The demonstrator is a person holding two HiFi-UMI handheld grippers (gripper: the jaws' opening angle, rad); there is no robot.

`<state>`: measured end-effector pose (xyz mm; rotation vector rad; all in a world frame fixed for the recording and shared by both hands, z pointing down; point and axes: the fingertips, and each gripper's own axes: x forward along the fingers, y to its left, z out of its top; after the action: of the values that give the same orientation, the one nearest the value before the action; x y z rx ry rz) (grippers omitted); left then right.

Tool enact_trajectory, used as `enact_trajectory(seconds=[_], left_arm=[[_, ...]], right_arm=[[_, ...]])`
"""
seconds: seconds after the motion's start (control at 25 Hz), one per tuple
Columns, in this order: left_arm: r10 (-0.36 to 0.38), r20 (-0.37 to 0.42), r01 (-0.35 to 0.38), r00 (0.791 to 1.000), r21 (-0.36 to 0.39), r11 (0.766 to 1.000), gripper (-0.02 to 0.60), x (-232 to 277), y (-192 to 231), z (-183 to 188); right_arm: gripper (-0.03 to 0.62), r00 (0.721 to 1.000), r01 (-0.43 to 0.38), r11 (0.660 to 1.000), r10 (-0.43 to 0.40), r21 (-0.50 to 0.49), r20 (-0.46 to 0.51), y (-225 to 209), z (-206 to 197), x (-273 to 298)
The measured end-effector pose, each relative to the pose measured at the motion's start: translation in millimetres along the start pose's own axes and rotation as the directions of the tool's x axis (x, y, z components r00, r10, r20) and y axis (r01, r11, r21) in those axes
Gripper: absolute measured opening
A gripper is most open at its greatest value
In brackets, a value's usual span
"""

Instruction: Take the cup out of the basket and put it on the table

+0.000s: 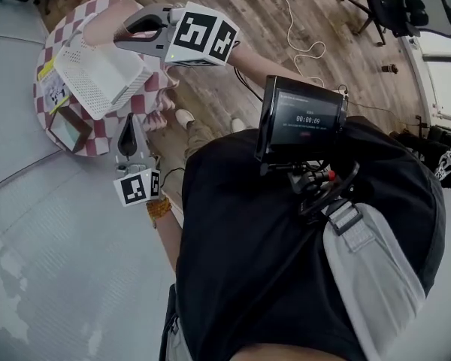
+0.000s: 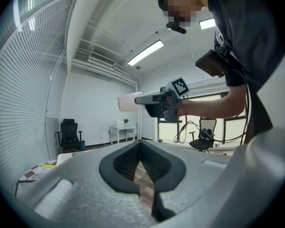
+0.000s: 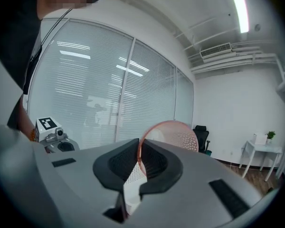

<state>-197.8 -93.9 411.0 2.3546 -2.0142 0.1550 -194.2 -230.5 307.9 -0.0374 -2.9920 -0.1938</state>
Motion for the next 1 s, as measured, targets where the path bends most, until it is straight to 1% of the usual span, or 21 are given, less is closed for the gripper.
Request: enact_trajectory(seconds=[0.12,0.16,0.28,0.36,0.6,0.84,0.92,1.0], left_arm=[[-0.028,-0.004,0.028,1.0,-0.001,1.0,0.006,3.2,-9.8,-8.3],[-0.037,-0.005,0.037,0.999,0.004,0.999,0.006,2.4,-21.1,-7.1],[-0.057,-0.001,0.057,0.998,0.023,0.998,0.006,-5.2,-73.0,5.9],[-0.07,-0.002,0.07,0.998,0.027,0.997,0.006,-6.0,-89.5,8.9],[-0.115,-0.011,0.115,0.993,0.023,0.993,0.006,1.4,-95.9,2.6],[-0.143,-0.009,0.143,0.99,0.013,0.99,0.006,7.8,-101.3,0.7],[-0.151,-0.008,0.151,0.989,0.014,0.988,0.006,3.7,-114.0,-0.2],[-0.158,-0.002,0.158,0.987,0.02,0.987,0.006,-6.7,-136.7,0.1]], right_arm=[[0.023,1.0,0.014,1.0,-0.014,0.007,0.022,7.4,-3.3,-13.4],[0.023,0.999,0.02,1.0,-0.02,0.011,0.033,12.0,-1.8,-26.4],[0.023,0.997,0.041,0.999,-0.042,0.019,0.071,32.2,9.0,-85.0],[0.023,0.995,0.053,0.998,-0.055,0.025,0.087,39.1,11.3,-104.6],[0.023,0.992,0.075,0.996,-0.081,0.058,0.099,44.8,-1.0,-114.4],[0.023,0.99,0.096,0.991,-0.105,0.089,0.095,50.9,-19.3,-126.5],[0.023,0.989,0.099,0.991,-0.108,0.093,0.1,61.8,-23.7,-139.4],[0.023,0.987,0.106,0.991,-0.115,0.086,0.11,82.4,-25.4,-162.4]])
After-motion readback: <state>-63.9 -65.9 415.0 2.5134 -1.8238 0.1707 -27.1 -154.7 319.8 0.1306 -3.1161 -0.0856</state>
